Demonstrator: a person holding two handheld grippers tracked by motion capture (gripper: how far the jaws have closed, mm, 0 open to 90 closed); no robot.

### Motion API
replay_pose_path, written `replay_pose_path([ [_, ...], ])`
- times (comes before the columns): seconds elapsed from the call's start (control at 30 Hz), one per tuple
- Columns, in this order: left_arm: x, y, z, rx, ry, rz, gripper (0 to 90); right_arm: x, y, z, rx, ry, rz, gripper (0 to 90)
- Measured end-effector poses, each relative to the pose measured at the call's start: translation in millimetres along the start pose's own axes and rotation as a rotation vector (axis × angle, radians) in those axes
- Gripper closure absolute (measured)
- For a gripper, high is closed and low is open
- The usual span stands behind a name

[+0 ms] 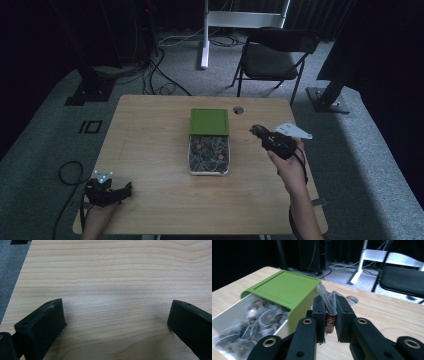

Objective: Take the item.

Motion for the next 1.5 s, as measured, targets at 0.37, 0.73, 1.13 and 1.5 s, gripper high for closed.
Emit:
replay_pose_path([
  [0.37, 0.0, 0.0, 0.0, 0.0, 0.0, 0.0, 1.6, -21.5, -29.4, -3.7, -0.001, 0.0, -0.088, 80.2],
  [0.73, 0.0, 0.0, 0.0, 0.0, 0.0, 0.0, 1.6, -36.5, -51.5, -4.5, 0.014, -0.017, -0.151, 80.2],
  [1.13, 0.0, 0.0, 0.0, 0.0, 0.0, 0.0, 1.6, -34.8, -68.0, -9.7, 0.034, -0.037, -0.171, 80.1],
  [1.5, 0.0, 0.0, 0.0, 0.0, 0.0, 0.0, 1.6, -27.9, -78.7, -14.7, 0.052, -0.02, -0.198, 80.1],
])
Point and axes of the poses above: each handheld gripper's, and its own axes: x roughly forward along the jaws, z roughly out of its top, y roughly to its left, the point moved 3 cm from there along x, roughly forward along the jaws, and after that the axes turned 14 degrees about z, right-handed, at the moved point
